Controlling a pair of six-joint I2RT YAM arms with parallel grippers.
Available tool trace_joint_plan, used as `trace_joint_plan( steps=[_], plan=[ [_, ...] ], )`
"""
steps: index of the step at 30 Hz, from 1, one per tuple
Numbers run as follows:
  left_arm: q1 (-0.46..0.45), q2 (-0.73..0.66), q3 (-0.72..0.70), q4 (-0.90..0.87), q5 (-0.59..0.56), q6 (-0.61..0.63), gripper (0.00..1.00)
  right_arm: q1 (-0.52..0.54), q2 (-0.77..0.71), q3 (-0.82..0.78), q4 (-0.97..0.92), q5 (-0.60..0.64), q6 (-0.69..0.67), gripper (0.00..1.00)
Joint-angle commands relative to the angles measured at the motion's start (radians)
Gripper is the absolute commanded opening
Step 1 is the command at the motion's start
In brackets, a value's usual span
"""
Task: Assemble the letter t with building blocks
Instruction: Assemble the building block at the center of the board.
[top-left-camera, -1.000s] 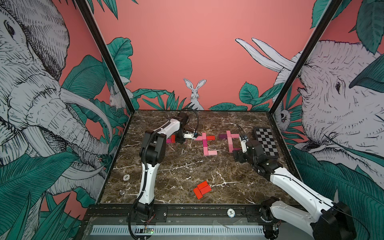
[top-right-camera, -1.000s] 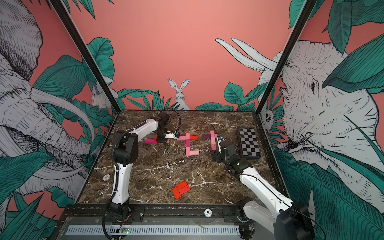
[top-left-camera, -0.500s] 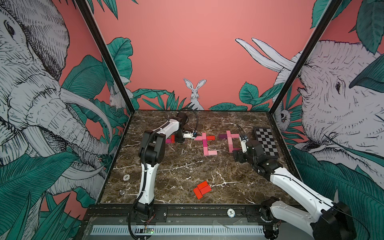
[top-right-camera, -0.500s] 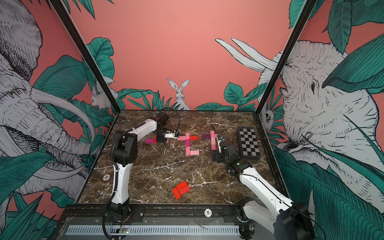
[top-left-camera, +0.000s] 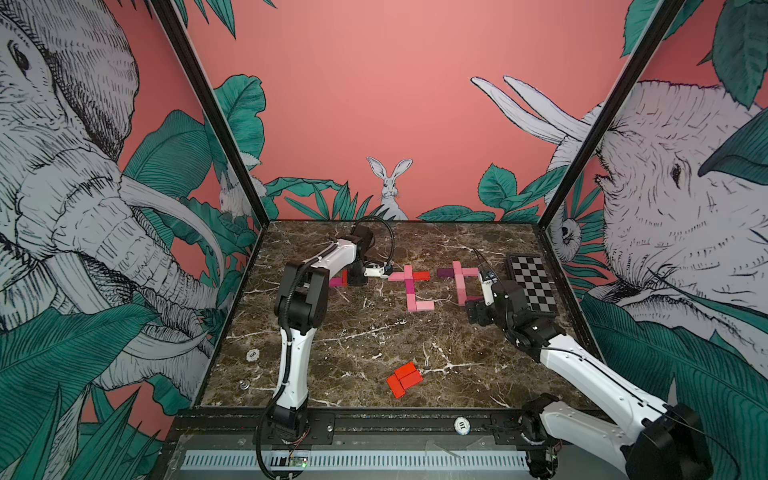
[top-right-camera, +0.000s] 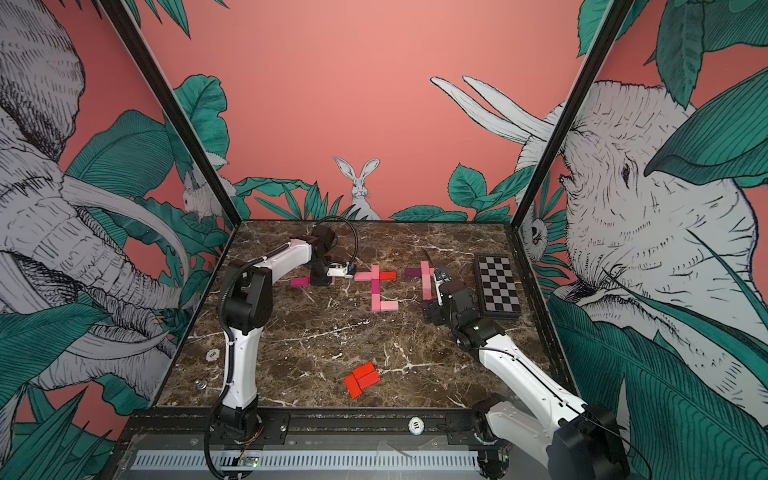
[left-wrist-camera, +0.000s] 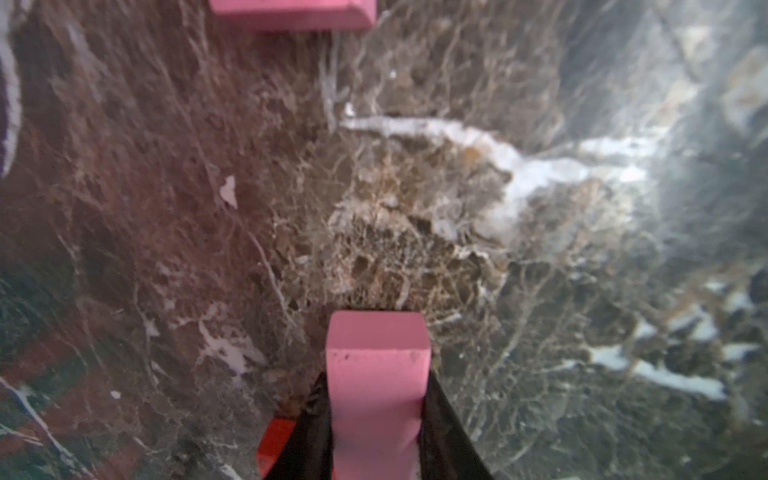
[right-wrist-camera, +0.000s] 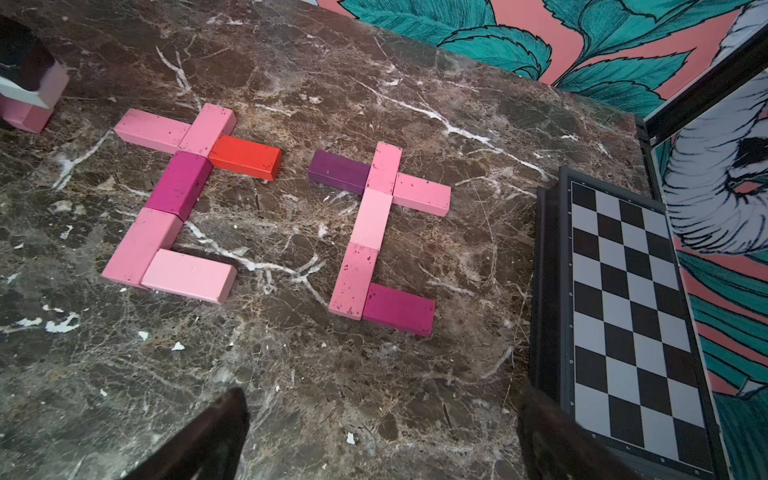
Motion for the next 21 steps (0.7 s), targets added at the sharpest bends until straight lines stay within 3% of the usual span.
trace_joint_plan(
  steps=[1, 21],
  plan=[
    [0.012, -0.013, -0.039, -0.048, -0.016, 0.028, 0.28, 0.004, -0.015, -0.012, 0.016, 0.000, 0.003, 0.98],
    [0.015, 0.028, 0.000, -0.039, -0.028, 0.013, 0.35, 0.005, -0.033, -0.016, 0.006, 0.008, 0.004, 0.98]
  ],
)
